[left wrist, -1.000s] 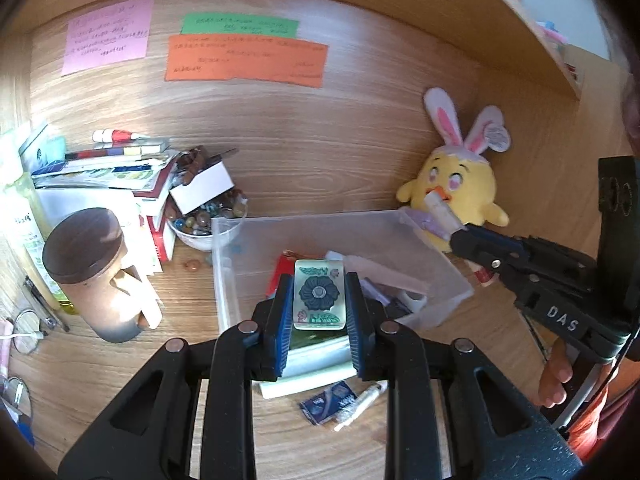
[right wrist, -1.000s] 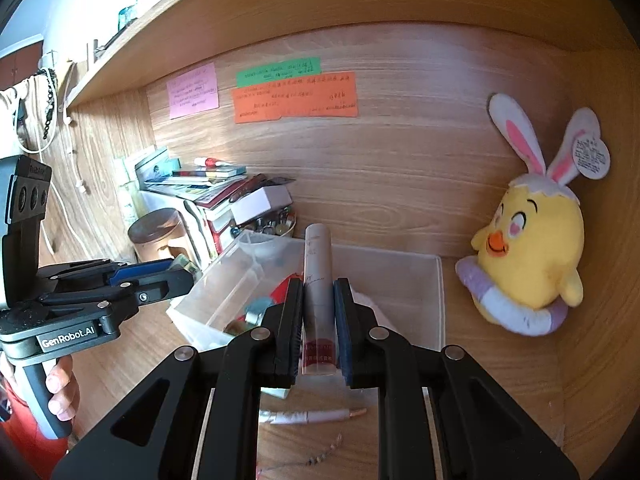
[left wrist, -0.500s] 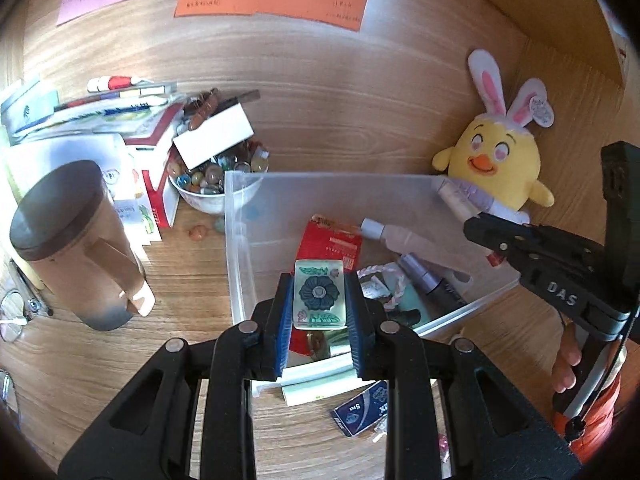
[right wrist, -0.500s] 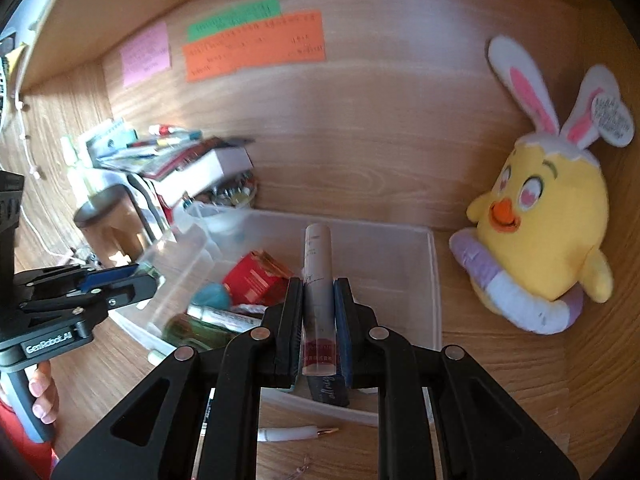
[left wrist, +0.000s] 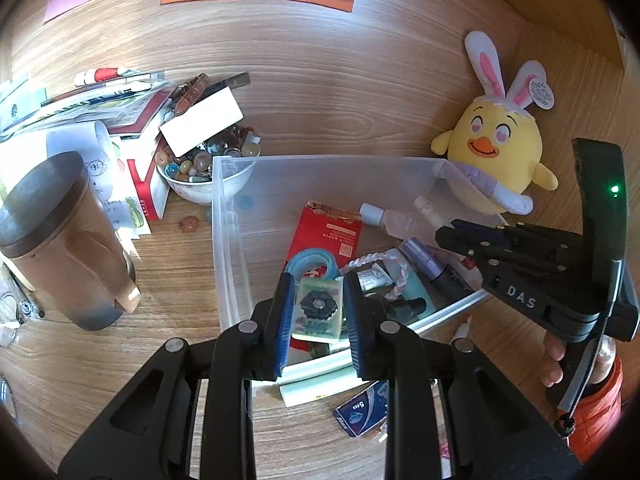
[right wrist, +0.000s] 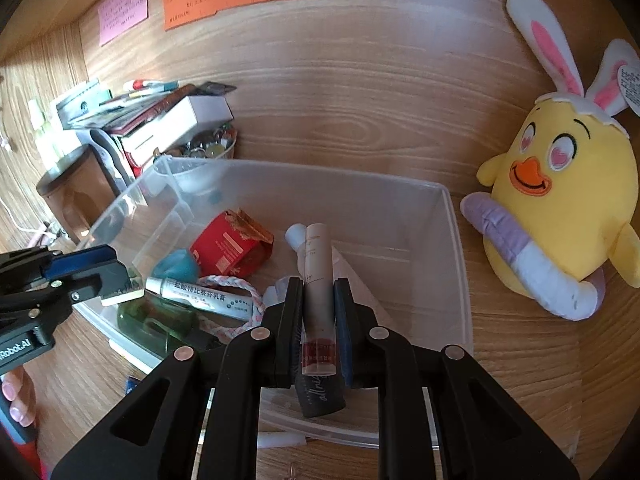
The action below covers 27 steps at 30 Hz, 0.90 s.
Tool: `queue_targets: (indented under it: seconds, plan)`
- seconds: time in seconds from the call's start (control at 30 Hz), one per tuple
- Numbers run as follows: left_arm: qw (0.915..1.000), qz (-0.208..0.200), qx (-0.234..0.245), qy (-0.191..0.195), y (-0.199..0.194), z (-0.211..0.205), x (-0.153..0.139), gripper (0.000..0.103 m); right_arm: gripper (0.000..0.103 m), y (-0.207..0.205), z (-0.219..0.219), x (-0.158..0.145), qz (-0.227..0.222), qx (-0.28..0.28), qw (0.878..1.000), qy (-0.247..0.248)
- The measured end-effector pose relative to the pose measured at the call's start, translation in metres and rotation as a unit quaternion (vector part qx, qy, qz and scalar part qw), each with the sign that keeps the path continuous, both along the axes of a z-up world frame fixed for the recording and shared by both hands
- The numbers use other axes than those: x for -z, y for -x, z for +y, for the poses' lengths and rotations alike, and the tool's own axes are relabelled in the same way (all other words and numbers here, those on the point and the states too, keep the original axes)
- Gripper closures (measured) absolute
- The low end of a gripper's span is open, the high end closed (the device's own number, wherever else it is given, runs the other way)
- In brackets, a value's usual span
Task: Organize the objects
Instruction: 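Carry the green packet into the box and release while the right gripper drops the pink-capped tube in, then withdraw both open grippers from the box back to the desk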
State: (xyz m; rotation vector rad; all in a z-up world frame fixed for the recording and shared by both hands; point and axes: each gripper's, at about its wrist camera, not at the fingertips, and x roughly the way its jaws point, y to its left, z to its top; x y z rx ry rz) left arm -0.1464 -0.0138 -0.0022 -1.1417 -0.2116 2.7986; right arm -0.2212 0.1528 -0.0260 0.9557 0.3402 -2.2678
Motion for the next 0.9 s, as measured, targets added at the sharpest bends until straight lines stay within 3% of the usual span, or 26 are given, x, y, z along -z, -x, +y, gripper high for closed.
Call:
queue_targets:
  seconds: [0.23, 0.37, 0.73, 0.83, 0.9]
  plan:
    - [1.0, -0.002, 0.001, -0.005, -0.004, -0.001, -0.003, 0.078, 0.088, 0.001, -0.004, 0.003, -0.003, -0.002, 1.0, -0.012]
    - [1.0, 0.007, 0.002, -0.002, -0.013, 0.001, -0.009, 0.073, 0.073, -0.002, 0.002, -0.003, -0.004, 0.0, 1.0, -0.003]
    - [0.9991, 0.04, 0.013, 0.005, -0.053, 0.008, -0.029, 0.041, 0.038, -0.051, 0.025, -0.032, 0.051, -0.019, 0.998, 0.019]
    - [0.999, 0.041, 0.021, 0.004, -0.062, 0.009, -0.029, 0.038, 0.027, -0.072, 0.031, -0.034, 0.065, -0.038, 0.997, 0.012]
    - [0.999, 0.037, 0.025, 0.007, -0.067, 0.012, -0.025, 0.038, 0.027, -0.084, 0.036, -0.033, 0.064, -0.049, 0.997, 0.01]
